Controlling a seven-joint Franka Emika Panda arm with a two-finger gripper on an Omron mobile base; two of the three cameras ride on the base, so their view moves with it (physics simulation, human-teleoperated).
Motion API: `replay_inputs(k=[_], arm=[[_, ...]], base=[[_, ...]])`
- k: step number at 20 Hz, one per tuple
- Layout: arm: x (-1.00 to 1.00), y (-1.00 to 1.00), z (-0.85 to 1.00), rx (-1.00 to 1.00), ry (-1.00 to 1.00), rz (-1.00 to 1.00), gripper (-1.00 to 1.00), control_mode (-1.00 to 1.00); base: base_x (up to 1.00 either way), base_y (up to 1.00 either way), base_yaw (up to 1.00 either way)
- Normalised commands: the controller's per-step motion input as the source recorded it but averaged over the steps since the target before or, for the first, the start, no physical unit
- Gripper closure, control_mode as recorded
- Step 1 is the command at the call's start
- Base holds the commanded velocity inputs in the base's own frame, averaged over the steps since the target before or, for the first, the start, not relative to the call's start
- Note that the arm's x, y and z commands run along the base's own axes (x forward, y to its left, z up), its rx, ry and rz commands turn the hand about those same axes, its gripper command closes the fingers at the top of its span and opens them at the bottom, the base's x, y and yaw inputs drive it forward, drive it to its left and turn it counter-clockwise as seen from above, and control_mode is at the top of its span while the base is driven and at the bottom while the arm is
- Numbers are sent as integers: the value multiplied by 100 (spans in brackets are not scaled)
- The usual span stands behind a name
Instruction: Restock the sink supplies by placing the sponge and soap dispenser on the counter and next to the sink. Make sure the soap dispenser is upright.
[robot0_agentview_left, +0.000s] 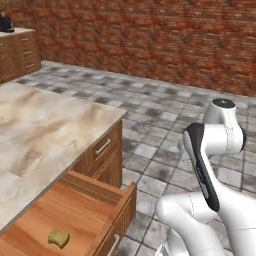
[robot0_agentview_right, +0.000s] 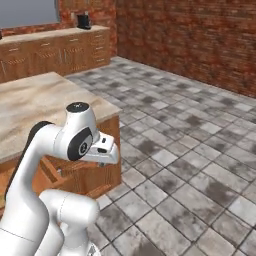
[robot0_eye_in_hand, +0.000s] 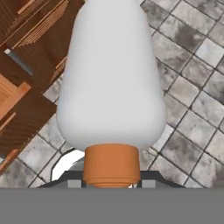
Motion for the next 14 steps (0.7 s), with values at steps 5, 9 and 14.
replay_inputs(k=[5, 9, 14], arm=[[0, 0, 0, 0, 0, 0, 100, 100], [0, 0, 0, 0, 0, 0, 100, 100], [0, 0, 0, 0, 0, 0, 100, 100]], base=[[0, -9, -87], [2, -28, -82], [18, -23, -75]])
